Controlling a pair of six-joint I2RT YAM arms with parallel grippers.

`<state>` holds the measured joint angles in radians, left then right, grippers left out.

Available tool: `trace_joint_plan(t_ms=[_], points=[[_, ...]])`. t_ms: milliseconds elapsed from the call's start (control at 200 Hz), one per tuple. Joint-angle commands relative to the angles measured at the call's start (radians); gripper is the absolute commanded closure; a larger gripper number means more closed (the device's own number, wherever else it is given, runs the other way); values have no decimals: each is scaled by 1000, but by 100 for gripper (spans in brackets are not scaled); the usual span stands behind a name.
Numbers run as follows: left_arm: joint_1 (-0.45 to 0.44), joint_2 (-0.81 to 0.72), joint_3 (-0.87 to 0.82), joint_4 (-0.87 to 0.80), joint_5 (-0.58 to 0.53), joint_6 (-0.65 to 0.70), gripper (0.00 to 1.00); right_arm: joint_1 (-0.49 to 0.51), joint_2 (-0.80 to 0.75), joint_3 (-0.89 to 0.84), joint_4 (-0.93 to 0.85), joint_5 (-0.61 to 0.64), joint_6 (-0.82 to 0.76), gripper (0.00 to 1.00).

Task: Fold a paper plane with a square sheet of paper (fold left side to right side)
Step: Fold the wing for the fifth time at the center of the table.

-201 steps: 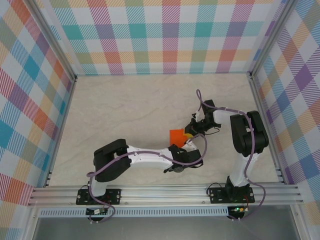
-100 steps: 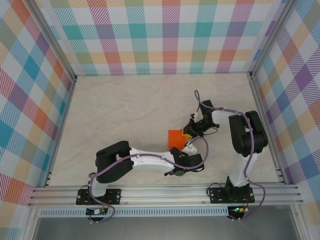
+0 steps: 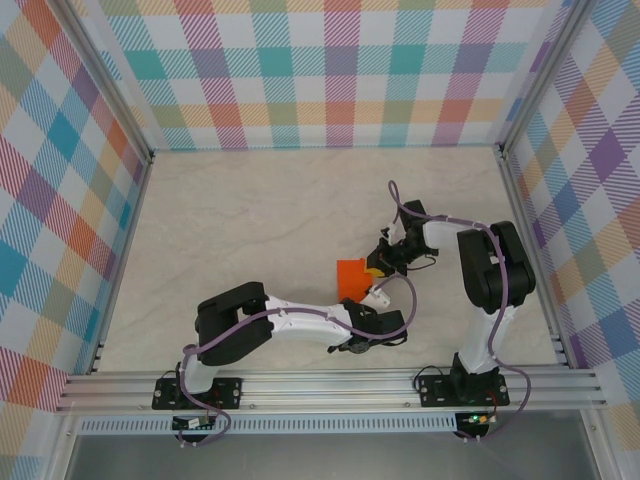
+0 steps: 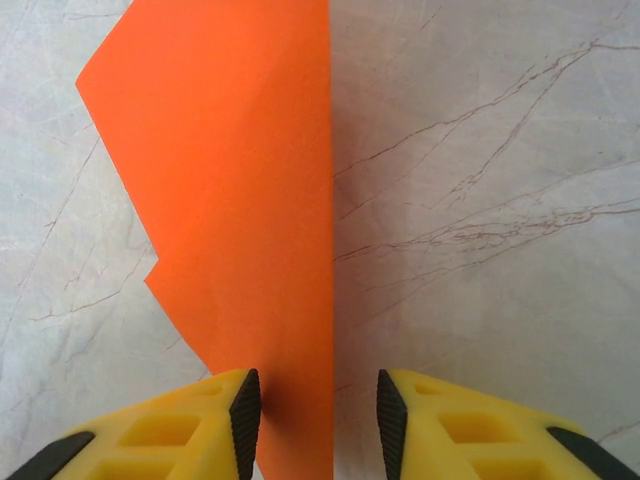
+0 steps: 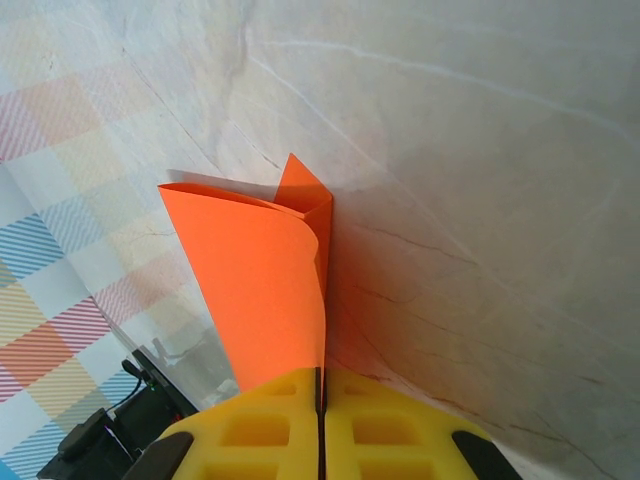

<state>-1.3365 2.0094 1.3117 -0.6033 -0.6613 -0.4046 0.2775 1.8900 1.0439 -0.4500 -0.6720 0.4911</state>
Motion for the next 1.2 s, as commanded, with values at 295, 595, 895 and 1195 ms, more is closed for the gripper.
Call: trace_joint_plan(t_ms=[295,595,895,1195], points=[[32,18,9,-33,-13,-51,71,14,14,25,-41,0,-17,93],[45,-1,-15,-21,-10,-68,81,14,3,29,-50,11,-20,92],[57,12,-18,-7,24,-61,86,14,3,34,-52,18,-26,90],[68,24,-28,23,66,-44,87,2,-32,49,-81,52,-39,65]])
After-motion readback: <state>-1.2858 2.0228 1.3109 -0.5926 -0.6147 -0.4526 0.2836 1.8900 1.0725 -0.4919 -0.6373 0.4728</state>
